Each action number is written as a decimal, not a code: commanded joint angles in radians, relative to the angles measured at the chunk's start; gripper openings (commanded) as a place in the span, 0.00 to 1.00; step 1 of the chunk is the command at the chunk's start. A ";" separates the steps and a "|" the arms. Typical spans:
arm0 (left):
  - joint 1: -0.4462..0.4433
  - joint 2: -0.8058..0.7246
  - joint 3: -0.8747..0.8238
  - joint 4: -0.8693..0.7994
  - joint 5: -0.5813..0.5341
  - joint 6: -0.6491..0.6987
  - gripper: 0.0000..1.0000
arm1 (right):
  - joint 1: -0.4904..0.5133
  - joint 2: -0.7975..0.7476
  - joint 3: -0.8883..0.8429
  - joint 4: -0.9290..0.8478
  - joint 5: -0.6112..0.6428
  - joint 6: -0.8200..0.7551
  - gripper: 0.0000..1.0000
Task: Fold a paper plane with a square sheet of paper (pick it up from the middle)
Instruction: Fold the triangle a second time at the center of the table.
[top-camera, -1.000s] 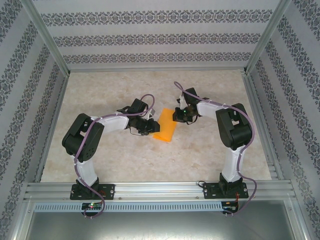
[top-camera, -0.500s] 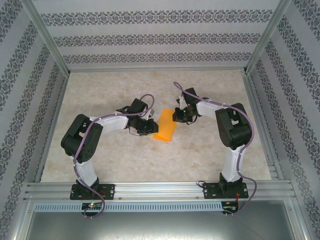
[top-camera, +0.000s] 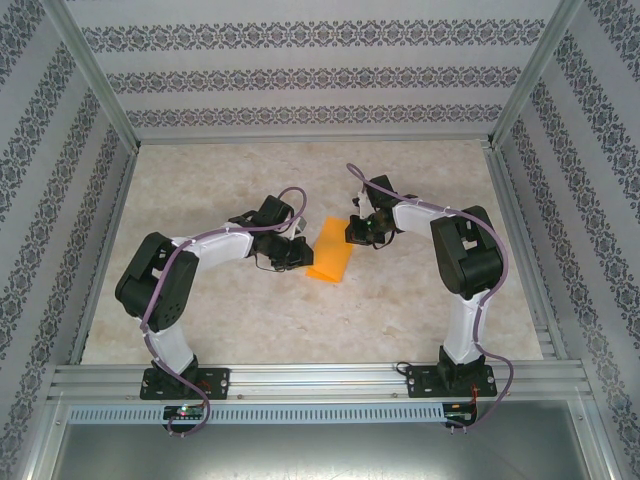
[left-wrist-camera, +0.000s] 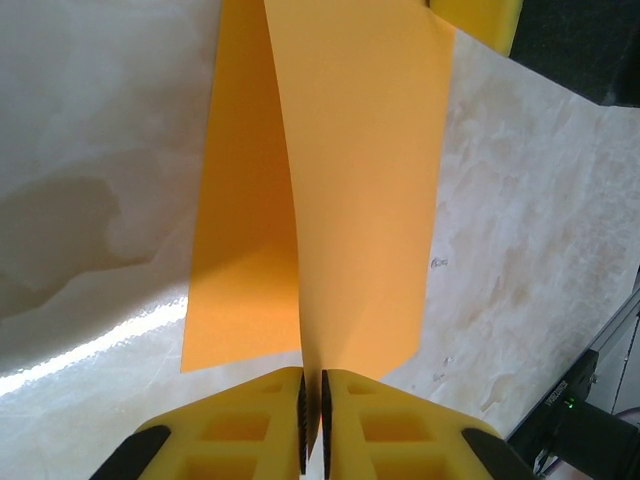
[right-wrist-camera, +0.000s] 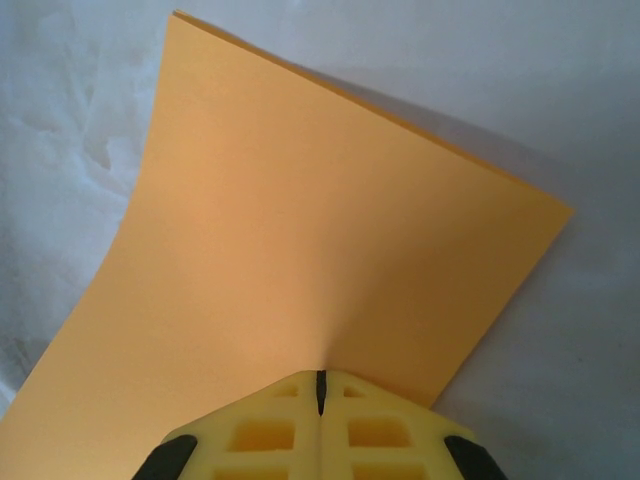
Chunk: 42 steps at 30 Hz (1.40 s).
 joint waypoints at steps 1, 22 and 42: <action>-0.014 -0.020 0.029 -0.043 -0.009 0.022 0.13 | 0.011 0.025 0.020 -0.020 0.014 -0.019 0.04; -0.061 0.150 0.191 -0.031 0.054 0.011 0.08 | 0.006 -0.005 -0.021 0.061 -0.043 -0.003 0.04; -0.079 0.289 0.321 -0.013 0.065 0.001 0.09 | 0.004 0.017 -0.026 0.063 -0.079 0.000 0.02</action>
